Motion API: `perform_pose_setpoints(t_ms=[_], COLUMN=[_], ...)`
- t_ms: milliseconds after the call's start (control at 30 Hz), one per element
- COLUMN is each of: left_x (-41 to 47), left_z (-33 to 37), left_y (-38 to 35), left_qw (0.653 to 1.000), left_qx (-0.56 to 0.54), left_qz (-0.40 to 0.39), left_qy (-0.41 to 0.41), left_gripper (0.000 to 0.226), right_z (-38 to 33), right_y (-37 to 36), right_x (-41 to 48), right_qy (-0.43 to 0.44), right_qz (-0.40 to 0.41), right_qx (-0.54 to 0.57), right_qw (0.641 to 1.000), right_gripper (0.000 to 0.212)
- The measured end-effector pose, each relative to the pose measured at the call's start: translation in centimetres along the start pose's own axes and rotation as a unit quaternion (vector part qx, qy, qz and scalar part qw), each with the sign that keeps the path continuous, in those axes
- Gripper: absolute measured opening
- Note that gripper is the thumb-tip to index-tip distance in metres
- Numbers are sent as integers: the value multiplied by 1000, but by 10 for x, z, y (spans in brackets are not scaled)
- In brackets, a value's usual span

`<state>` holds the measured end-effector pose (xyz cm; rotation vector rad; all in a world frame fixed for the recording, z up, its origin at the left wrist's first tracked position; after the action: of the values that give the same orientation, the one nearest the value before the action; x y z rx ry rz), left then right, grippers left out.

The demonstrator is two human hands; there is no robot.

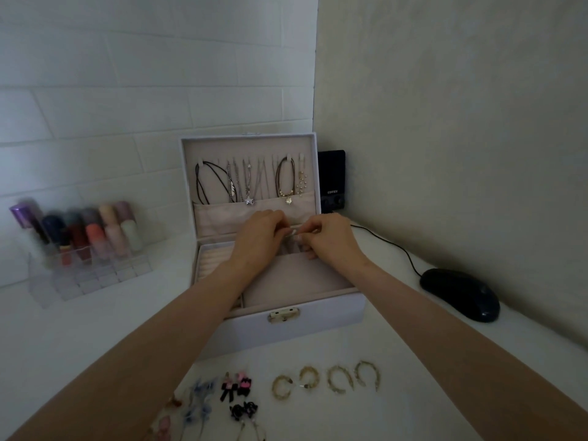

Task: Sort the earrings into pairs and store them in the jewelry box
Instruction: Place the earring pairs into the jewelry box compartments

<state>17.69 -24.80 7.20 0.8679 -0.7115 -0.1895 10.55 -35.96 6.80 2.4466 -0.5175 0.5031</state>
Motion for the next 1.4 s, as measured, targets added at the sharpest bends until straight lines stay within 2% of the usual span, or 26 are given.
perform_pose_setpoints(t_ms=[133,300,600,767,900,1400], left_x=[0,0,3,6,9,10], left_z=[-2,-3,1,14,10,14], left_y=[0,0,-2,-4,-4,-6], left_qw=[1000,1000,1000,996,992,989], left_qx=[9,19,18,90,123,146], left_qz=[-4,-8,-20,-13,-17,-35], left_qy=[5,8,11,-11,8,-10], left_gripper=[11,12,13,17,18,21], right_z=[0,-1,0,5,8,5], right_y=[1,0,8,9,9,10], right_x=[3,4,2,2,2,0], right_qy=[31,34,22,0,-9,-11], right_qz=[14,-3,44,53,63,69], right_qx=[-31,-26,-22,8,20,39], right_qw=[999,999,999,999,998,997], right_gripper=[2,22,17,15,14,22])
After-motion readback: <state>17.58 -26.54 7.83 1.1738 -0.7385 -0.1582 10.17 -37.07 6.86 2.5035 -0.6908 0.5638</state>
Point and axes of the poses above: each hand's wrist, its own x-axis towards the middle knuckle, its own y-axis out of the back of the hand, z = x × y, the point moved 6 cm from there along x, towards the middle knuckle, and after that the axes turned 12 degrees about y, right-handed, at the moved point
